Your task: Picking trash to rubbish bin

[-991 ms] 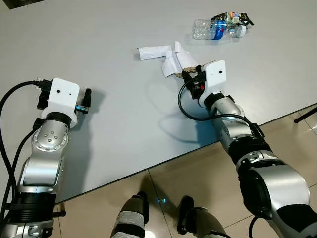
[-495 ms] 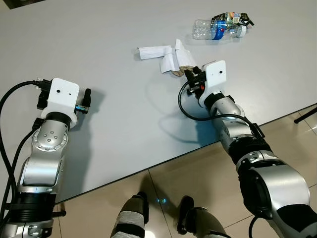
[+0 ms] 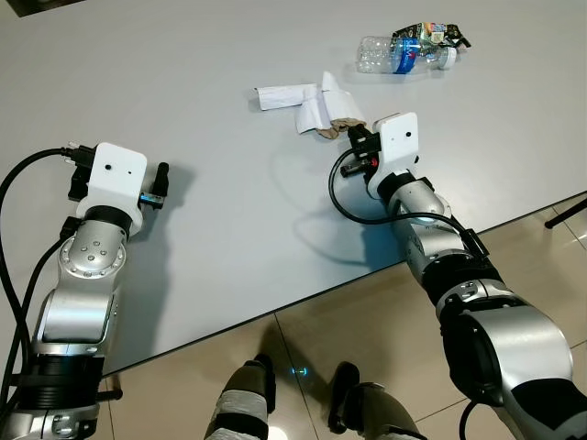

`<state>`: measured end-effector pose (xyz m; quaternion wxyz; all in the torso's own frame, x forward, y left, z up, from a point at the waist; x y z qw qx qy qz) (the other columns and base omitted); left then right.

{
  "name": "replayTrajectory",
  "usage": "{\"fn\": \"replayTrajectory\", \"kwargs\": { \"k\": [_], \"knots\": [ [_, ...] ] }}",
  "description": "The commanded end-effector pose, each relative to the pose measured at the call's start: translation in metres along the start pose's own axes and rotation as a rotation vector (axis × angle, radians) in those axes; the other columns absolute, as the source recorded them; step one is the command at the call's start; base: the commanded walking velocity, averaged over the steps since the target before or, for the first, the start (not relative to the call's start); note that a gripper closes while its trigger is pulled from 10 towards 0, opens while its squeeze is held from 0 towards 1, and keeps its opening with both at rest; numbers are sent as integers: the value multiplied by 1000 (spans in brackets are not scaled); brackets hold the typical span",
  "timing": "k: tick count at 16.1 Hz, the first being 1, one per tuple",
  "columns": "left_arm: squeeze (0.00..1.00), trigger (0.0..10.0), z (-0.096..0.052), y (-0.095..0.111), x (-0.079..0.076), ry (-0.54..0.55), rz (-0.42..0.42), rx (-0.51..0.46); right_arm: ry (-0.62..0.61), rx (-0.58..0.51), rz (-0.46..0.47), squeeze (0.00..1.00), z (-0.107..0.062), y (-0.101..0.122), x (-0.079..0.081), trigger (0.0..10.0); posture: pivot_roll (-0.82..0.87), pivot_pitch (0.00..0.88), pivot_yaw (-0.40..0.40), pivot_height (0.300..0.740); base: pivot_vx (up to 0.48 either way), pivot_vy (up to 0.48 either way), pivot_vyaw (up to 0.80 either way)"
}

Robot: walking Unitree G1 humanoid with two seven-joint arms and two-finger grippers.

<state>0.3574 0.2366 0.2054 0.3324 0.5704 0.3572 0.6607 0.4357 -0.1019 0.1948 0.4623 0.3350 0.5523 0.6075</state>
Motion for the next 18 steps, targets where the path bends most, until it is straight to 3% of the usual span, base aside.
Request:
{"fn": "replayTrajectory", "kwargs": {
  "k": [1, 11, 18],
  "knots": [
    [0, 10000, 1, -2, 0, 1, 7, 10, -6, 137, 21, 0, -16, -39, 1, 0, 686, 334, 42, 740, 0, 0, 0],
    [0, 10000, 17, 6, -24, -35, -35, -17, -152, -77, -43, 0, -22, -5, -30, 0, 605, 279, 43, 740, 0, 0, 0],
    [0, 10000, 23, 9, -30, -53, -42, -35, -196, -248, -56, 0, -29, 21, -33, 0, 577, 252, 57, 740, 0, 0, 0]
  ]
}}
Point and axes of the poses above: a point about 5 cm out from each wrist's last joint towards the gripper, its own z axis pointing out of the wrist towards the gripper, its own y axis along the axis of the wrist's last joint, x = y × z, the point moved 4 cm from there along z, pointing out of the wrist towards the gripper, and after that the axes turned 4 degrees about z, right-handed, at the moved point
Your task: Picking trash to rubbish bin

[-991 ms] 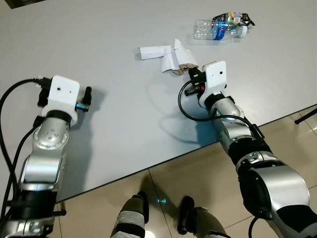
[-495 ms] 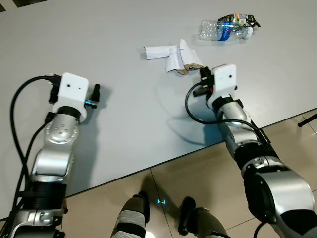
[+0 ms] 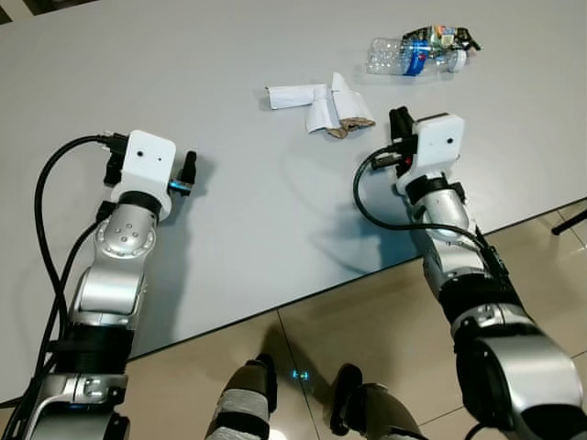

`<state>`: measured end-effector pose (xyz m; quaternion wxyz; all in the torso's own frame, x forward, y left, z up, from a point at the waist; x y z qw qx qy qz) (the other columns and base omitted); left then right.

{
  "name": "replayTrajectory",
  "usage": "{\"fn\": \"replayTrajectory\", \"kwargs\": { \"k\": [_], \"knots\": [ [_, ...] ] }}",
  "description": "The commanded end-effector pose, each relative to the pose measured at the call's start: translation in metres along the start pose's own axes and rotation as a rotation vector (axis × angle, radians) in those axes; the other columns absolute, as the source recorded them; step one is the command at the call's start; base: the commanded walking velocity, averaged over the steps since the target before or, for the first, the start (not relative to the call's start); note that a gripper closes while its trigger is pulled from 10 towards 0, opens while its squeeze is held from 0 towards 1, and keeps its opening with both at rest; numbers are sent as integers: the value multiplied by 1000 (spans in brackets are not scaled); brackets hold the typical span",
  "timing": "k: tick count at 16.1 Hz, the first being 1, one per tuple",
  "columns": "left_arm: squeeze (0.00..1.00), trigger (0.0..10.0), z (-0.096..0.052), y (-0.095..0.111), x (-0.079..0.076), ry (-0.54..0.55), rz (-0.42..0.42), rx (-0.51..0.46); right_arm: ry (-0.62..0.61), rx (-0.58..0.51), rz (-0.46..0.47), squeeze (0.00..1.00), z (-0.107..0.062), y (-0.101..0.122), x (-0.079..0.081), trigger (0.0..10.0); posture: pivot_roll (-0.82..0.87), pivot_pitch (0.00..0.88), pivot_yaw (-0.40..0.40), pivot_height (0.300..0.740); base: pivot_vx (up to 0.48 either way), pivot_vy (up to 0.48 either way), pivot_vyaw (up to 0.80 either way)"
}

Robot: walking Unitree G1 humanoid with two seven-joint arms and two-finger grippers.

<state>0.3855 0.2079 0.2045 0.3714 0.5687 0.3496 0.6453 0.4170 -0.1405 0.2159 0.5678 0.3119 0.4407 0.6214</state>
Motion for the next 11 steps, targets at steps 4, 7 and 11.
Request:
{"fn": "replayTrajectory", "kwargs": {
  "k": [4, 7, 11],
  "knots": [
    [0, 10000, 4, -2, -19, -36, -28, -7, -48, -57, -4, 0, -16, 7, -3, 2941, 505, 214, 47, 740, 0, 0, 0],
    [0, 10000, 9, 2, -43, -81, -82, -17, -140, -84, -19, 1000, -38, 19, -16, 10000, 420, 180, 33, 740, 0, 0, 0],
    [0, 10000, 18, 10, -71, -132, -136, -36, -271, -59, -72, 1000, -73, 33, -45, 10000, 324, 141, 34, 740, 0, 0, 0]
  ]
}}
Point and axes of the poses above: a point about 5 cm out from each wrist's last joint towards the gripper, its own z axis pointing out of the wrist towards the gripper, its own y axis along the axis of the wrist's last joint, x = y × z, the point moved 4 cm from there along z, pointing out of the wrist towards the gripper, and after that the axes turned 4 degrees about z, right-handed, at the moved point
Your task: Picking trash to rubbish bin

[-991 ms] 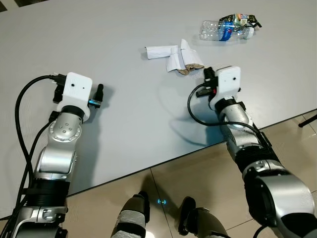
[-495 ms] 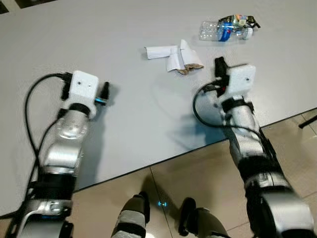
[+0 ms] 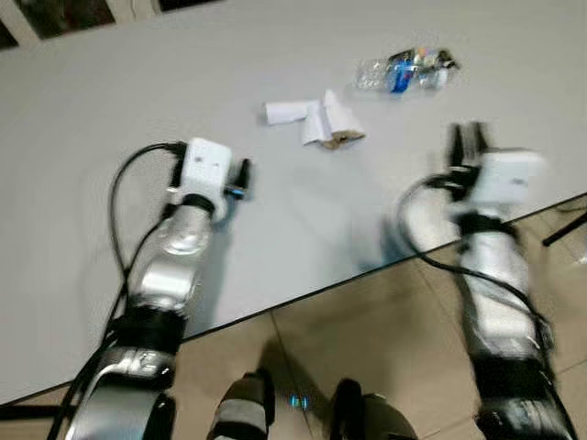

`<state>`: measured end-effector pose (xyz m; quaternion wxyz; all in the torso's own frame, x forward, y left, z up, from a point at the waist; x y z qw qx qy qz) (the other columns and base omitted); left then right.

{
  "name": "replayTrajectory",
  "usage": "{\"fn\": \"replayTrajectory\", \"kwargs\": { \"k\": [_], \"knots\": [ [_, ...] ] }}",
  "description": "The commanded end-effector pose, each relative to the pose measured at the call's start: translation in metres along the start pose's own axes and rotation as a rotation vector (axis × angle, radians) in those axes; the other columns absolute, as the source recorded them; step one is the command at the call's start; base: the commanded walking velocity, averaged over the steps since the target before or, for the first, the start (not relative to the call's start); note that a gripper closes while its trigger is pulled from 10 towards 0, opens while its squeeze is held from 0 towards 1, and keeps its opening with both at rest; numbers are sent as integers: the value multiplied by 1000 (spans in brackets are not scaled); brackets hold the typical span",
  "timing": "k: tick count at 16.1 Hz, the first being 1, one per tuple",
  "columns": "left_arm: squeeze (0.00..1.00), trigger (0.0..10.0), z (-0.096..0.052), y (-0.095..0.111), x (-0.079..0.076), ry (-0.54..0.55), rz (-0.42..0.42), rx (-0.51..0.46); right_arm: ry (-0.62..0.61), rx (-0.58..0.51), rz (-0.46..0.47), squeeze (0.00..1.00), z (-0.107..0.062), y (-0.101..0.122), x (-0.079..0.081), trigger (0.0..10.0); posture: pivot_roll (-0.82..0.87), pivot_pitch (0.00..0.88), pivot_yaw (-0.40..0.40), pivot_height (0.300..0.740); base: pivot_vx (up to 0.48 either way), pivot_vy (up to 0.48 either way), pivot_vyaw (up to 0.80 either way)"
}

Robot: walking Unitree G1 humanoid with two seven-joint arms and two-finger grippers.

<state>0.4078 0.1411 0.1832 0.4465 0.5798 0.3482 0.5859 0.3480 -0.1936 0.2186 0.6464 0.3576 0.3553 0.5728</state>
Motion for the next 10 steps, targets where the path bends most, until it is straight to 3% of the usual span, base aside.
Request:
{"fn": "replayTrajectory", "kwargs": {
  "k": [1, 5, 10],
  "knots": [
    [0, 10000, 2, -1, -5, -5, -11, -1, -26, 9, -23, 1000, -7, 5, -8, 10000, 306, 134, 35, 740, 0, 0, 0],
    [0, 10000, 9, 5, -33, -78, -83, -26, -102, 62, -56, 1000, -35, 18, -22, 10000, 224, 106, 43, 740, 0, 0, 0],
    [0, 10000, 14, 9, -46, -97, -140, -32, -133, 88, -44, 1000, -46, 31, -17, 10000, 172, 83, 23, 740, 0, 0, 0]
  ]
}}
Point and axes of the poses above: a point about 5 cm out from each wrist's last joint towards the gripper, its own z axis pointing out of the wrist towards the gripper, its own y axis along the axis of the wrist's last joint, x = y × z, the point moved 4 cm from there along z, pointing out of the wrist towards the gripper, and after that the axes turned 4 degrees about z, right-handed, at the moved point
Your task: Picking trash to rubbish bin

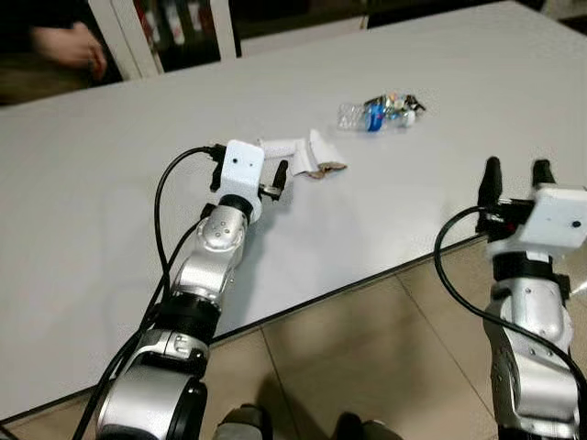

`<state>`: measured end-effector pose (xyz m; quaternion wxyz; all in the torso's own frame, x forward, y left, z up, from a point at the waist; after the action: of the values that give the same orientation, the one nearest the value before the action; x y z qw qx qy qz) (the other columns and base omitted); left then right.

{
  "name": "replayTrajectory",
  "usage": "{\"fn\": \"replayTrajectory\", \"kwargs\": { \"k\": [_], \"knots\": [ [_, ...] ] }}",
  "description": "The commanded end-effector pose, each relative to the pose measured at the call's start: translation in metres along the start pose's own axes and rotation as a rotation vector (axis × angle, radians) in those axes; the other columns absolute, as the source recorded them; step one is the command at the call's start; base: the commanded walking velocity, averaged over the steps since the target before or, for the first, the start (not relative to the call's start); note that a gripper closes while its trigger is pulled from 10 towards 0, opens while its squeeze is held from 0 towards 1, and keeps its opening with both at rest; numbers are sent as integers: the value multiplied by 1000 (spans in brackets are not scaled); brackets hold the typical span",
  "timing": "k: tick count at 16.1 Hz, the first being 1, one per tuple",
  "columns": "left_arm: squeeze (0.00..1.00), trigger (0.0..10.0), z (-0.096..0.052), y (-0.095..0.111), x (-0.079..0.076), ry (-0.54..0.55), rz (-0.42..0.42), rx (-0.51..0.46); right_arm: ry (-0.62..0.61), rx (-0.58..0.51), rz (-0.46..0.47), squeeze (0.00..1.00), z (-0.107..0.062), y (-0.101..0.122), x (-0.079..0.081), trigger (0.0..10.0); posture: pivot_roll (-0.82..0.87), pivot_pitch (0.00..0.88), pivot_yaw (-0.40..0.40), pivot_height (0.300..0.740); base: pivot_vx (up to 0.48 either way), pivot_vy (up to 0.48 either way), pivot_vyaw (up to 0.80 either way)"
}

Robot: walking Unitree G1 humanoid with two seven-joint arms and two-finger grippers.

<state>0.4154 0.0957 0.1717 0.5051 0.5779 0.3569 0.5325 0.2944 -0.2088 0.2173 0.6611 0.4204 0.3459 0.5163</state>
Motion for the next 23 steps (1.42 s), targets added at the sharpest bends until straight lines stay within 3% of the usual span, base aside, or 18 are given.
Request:
{"fn": "replayTrajectory", "kwargs": {
  "k": [1, 4, 9, 23],
  "knots": [
    [0, 10000, 4, 6, -1, -5, -19, -14, -1, -13, -5, 1000, -1, 9, 3, 10000, 170, 82, 22, 740, 0, 0, 0],
    [0, 10000, 6, 16, -7, -36, -36, -48, -46, -17, -13, 1000, -3, 17, 2, 10000, 164, 82, 22, 740, 0, 0, 0],
    [0, 10000, 8, 15, -17, -74, -50, -39, -96, -7, -7, 1000, -9, 24, 2, 10000, 138, 89, 40, 740, 0, 0, 0],
    [0, 10000, 12, 16, -14, -69, -36, -36, -114, -4, -20, 1000, -7, 30, 3, 10000, 140, 98, 43, 740, 0, 264, 0]
  ]
}}
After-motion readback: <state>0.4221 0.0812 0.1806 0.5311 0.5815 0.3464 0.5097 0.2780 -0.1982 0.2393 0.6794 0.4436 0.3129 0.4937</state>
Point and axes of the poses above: a point about 5 cm out from each wrist's last joint towards the gripper, its own z axis pointing out of the wrist towards the gripper, its own y axis along the axis of the wrist's last joint, x = y × z, the point moved 4 cm from there along z, pointing out of the wrist towards the gripper, and after that the axes turned 4 degrees about z, right-handed, at the moved point
